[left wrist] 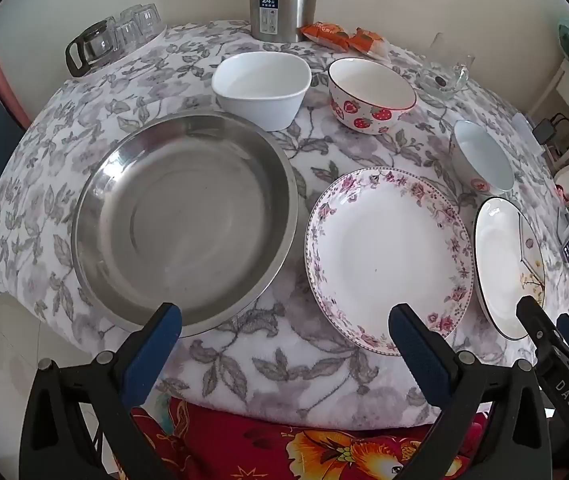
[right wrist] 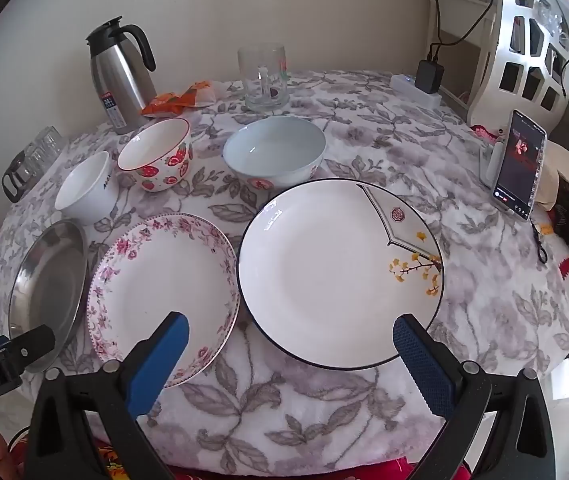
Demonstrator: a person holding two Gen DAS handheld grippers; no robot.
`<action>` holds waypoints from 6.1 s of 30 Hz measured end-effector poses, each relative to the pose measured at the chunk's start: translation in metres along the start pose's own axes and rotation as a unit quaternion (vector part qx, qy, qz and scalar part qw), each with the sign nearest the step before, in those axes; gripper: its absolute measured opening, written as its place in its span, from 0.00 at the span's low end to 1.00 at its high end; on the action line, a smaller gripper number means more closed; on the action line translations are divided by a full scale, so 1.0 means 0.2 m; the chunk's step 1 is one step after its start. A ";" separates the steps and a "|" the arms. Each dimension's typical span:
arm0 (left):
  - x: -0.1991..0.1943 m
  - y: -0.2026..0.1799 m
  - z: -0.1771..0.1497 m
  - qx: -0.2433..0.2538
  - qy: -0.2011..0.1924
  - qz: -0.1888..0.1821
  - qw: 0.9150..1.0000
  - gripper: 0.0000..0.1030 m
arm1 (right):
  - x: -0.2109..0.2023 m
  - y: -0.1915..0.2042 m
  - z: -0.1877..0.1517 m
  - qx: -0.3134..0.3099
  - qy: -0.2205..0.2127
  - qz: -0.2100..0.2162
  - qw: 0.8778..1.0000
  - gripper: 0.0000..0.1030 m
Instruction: Organize plates and bowls
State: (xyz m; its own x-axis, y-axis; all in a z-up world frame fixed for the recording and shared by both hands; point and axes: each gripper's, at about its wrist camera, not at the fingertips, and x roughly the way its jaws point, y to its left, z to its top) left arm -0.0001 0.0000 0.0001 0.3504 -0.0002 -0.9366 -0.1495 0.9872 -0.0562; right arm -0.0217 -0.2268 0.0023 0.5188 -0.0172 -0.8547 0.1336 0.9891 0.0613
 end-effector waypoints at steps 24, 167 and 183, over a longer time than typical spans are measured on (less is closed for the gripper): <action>-0.01 0.02 0.00 -0.007 -0.003 0.033 0.999 1.00 | -0.02 0.03 0.00 -0.007 -0.007 0.007 1.000 1.00; 0.42 1.06 0.16 -0.209 -0.072 0.009 0.975 1.00 | 0.53 1.05 0.24 -0.121 0.048 0.210 0.969 1.00; 0.44 1.08 0.15 -0.214 -0.062 0.010 0.975 1.00 | 0.50 1.08 0.23 -0.147 0.021 0.203 0.968 0.93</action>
State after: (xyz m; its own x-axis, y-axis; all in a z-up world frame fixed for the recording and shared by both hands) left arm 0.0259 0.2190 -0.0846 0.4489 0.0639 -0.8913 -0.5204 0.8295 -0.2026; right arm 0.0980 -0.0222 -0.0466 0.4435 0.3808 -0.8114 -0.3223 0.9125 0.2520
